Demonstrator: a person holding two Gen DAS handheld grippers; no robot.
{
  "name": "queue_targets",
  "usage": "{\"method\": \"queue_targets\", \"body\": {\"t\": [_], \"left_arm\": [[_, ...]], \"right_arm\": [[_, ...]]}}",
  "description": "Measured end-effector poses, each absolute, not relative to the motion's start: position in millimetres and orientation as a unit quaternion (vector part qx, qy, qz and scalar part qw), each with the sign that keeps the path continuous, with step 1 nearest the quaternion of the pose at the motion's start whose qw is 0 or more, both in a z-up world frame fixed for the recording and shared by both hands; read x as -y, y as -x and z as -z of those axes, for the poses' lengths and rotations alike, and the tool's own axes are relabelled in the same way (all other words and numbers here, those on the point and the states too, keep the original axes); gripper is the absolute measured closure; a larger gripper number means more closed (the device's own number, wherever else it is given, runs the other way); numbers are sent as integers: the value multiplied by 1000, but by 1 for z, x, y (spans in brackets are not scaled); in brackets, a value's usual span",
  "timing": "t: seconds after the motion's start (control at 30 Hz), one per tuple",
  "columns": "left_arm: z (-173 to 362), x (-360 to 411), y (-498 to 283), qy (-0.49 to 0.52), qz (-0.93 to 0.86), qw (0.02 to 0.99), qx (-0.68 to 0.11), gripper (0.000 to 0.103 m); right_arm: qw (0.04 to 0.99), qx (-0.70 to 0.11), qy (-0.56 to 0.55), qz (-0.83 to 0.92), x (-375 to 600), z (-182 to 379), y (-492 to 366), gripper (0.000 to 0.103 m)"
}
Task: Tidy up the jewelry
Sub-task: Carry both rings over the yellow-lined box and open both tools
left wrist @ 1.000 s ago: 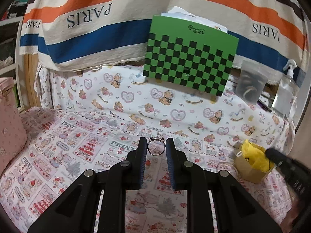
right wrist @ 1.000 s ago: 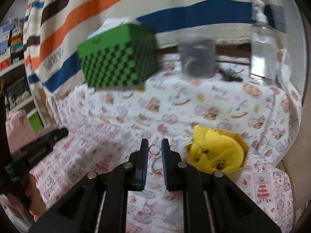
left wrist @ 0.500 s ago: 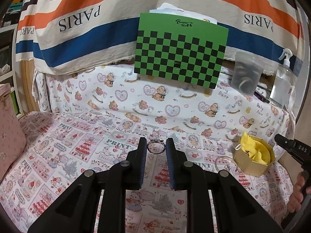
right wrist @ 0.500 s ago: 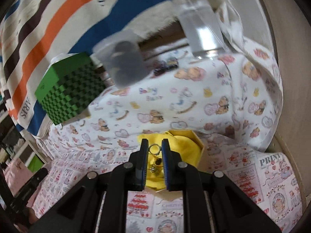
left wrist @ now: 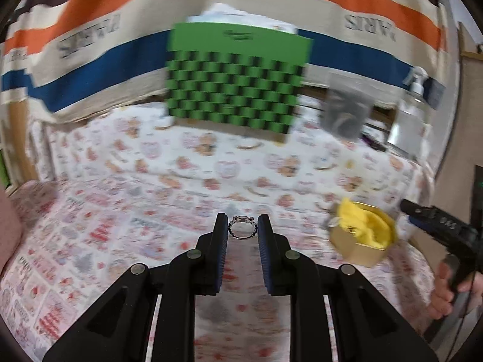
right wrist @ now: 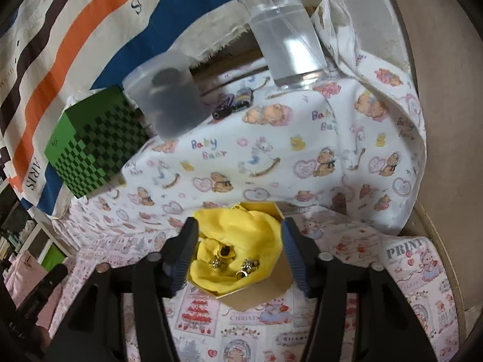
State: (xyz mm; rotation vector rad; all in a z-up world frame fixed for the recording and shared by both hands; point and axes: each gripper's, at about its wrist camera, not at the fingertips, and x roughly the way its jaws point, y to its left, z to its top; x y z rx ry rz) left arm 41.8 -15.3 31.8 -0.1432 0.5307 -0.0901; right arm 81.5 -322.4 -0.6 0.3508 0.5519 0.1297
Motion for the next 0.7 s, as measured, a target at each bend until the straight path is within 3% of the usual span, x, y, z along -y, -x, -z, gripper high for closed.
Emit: {"method": "queue_targets", "body": {"t": [0.17,0.33,0.7], "left_arm": [[-46,56,-71,91,135,940,-301,84],[-41,97,-115,107,172,913,-354,84],[-33,166,-139,31,236,898,-371,84]], "right_arm": [[927,-277,-240,-87,340,5,-80,23],[896,-312,-309,-65,362,22,-86,20],[888,-343,-306,-4,370,37,-96,18]]}}
